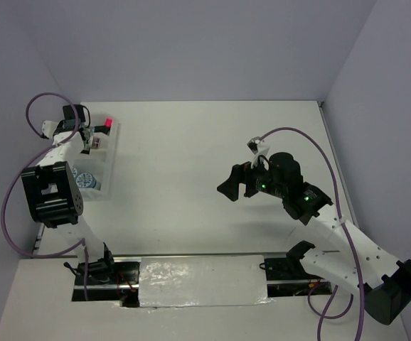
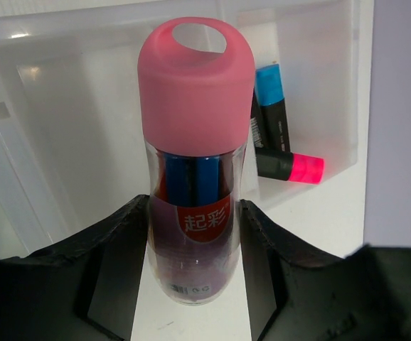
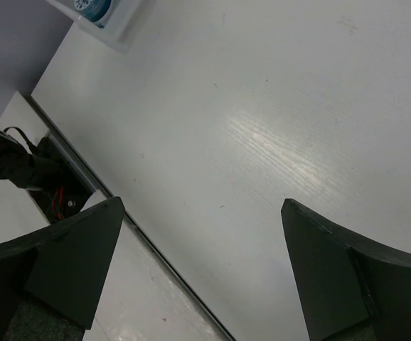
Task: Sort the stationery into containers
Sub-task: Place the stationery in the storage box, then reset both arms
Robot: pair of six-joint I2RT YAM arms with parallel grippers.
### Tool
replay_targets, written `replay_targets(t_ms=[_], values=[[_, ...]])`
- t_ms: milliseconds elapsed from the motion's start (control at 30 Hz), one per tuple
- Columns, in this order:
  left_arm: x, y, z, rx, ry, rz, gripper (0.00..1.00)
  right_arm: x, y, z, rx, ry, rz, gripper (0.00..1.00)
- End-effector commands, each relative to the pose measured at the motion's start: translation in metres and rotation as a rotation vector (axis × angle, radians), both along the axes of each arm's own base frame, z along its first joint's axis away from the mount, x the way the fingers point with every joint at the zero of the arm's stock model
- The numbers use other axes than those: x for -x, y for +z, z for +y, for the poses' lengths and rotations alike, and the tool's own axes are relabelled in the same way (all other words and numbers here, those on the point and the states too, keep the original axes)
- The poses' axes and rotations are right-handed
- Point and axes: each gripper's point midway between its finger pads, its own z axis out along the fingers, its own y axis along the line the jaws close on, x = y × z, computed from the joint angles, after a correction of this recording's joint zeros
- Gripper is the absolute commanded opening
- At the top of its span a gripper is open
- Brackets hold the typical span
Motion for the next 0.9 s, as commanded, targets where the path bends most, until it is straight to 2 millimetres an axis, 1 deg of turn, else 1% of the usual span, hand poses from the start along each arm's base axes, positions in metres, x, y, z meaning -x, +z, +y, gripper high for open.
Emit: replay_targets(t_ms=[0,167,267,300,367,400,433,500,667,700,800,833,867], values=[[-0.005,0.011,0.006,-0.022,-0.01,-0.056,0.39,-0.005,0.013,0.005,-0.03,0.012,-0.05,1.0],[-0.008,0.003,0.005,-0.002,-0.029,-0.053,0.47,-0.002,0.009,0.007,-0.042,0.029,-0.039,1.0],[-0.006,0.0,0.004,0.003,-0.028,-0.046,0.53,-0.003,0.008,0.007,-0.039,0.028,-0.037,1.0],[-0.007,0.001,0.004,0.003,-0.032,-0.053,0.59,-0.003,0.007,0.007,-0.038,0.028,-0.034,1.0],[-0.008,0.004,0.004,0.003,-0.032,-0.06,0.67,-0.003,0.008,0.008,-0.038,0.032,-0.036,1.0],[-0.007,0.005,0.004,0.001,-0.031,-0.061,0.74,-0.004,0.008,0.008,-0.037,0.032,-0.035,1.0],[-0.007,0.006,0.005,0.002,-0.03,-0.06,0.76,-0.003,0.009,0.009,-0.041,0.032,-0.035,1.0],[-0.008,0.009,0.004,0.001,-0.035,-0.066,0.8,-0.004,0.01,0.009,-0.042,0.032,-0.037,1.0],[-0.009,0.013,0.004,0.007,-0.044,-0.075,0.79,-0.003,0.009,0.01,-0.043,0.042,-0.033,1.0],[-0.009,0.015,0.003,0.01,-0.047,-0.081,0.79,-0.003,0.009,0.01,-0.044,0.042,-0.031,1.0],[-0.01,0.031,0.001,0.007,-0.062,-0.123,0.81,-0.003,0.011,0.01,-0.036,0.042,-0.034,1.0],[-0.009,0.045,0.001,-0.014,-0.077,-0.142,0.82,-0.004,0.013,0.008,-0.034,0.034,-0.038,1.0],[-0.007,0.053,0.0,-0.029,-0.097,-0.142,0.85,-0.004,0.016,0.007,-0.034,0.03,-0.046,1.0]])
